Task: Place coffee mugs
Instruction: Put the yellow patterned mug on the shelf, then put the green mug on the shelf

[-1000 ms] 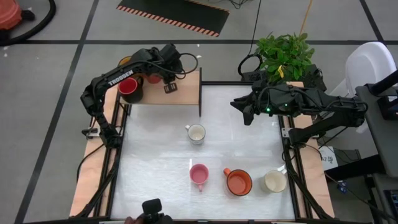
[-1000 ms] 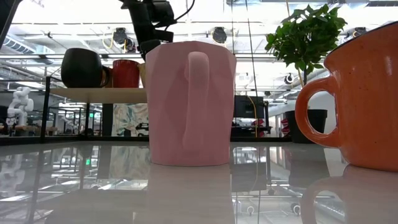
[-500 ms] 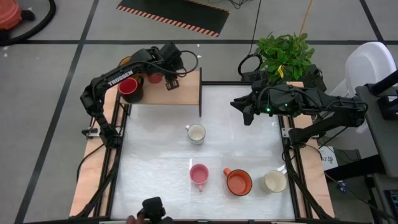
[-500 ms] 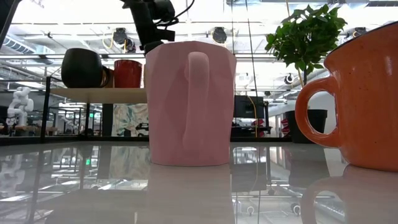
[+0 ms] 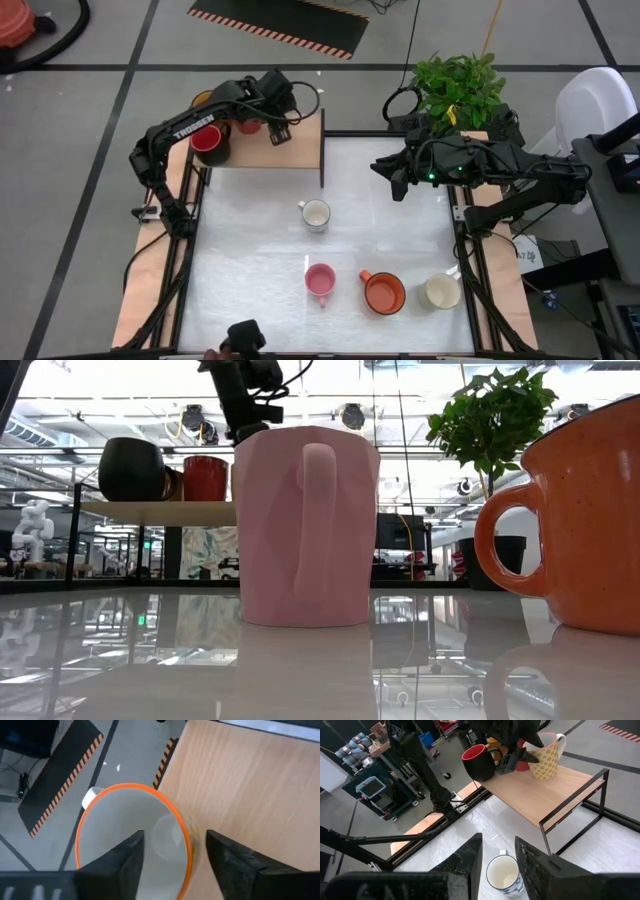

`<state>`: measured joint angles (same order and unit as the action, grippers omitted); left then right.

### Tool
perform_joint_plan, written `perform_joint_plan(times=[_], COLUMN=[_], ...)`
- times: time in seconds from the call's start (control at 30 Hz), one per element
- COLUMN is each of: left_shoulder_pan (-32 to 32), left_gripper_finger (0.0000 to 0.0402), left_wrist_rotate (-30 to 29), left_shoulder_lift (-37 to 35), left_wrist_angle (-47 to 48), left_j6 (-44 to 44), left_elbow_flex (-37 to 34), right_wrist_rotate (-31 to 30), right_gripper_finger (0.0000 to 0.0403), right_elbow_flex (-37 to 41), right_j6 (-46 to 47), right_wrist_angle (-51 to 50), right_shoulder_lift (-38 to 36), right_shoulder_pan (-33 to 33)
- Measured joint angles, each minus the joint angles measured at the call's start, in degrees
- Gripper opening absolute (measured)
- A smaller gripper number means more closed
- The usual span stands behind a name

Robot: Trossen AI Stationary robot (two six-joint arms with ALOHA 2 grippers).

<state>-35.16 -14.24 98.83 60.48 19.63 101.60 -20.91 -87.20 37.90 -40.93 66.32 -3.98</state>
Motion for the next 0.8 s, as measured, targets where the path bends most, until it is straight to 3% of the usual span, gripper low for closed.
perform_joint_plan(times=[0.27, 0.57, 0.8], left_shoulder_pan=[2.51, 8.01, 17.65], left_gripper_finger=[0.0306, 0.0314, 0.0314], left_wrist_rotate=[-9.28, -9.91, -8.31], left_shoulder_lift=[-2.73, -7.65, -9.82], left_wrist_angle=[-0.64, 0.60, 2.52], left_j6=[0.38, -10.12, -20.90], left_elbow_flex=[0.00, 0.02, 0.02], right_wrist_rotate=[0.07, 1.70, 5.93], right_gripper_finger=[0.0100, 0.0100, 0.0100], right_elbow_flex=[0.00, -0.02, -0.02], right_j6=[0.27, 1.85, 3.83], right_wrist_angle=[0.00, -5.70, -8.78], right_shoulder_lift=[0.00, 0.02, 0.02], right_shoulder_pan=[-0.05, -0.05, -0.79])
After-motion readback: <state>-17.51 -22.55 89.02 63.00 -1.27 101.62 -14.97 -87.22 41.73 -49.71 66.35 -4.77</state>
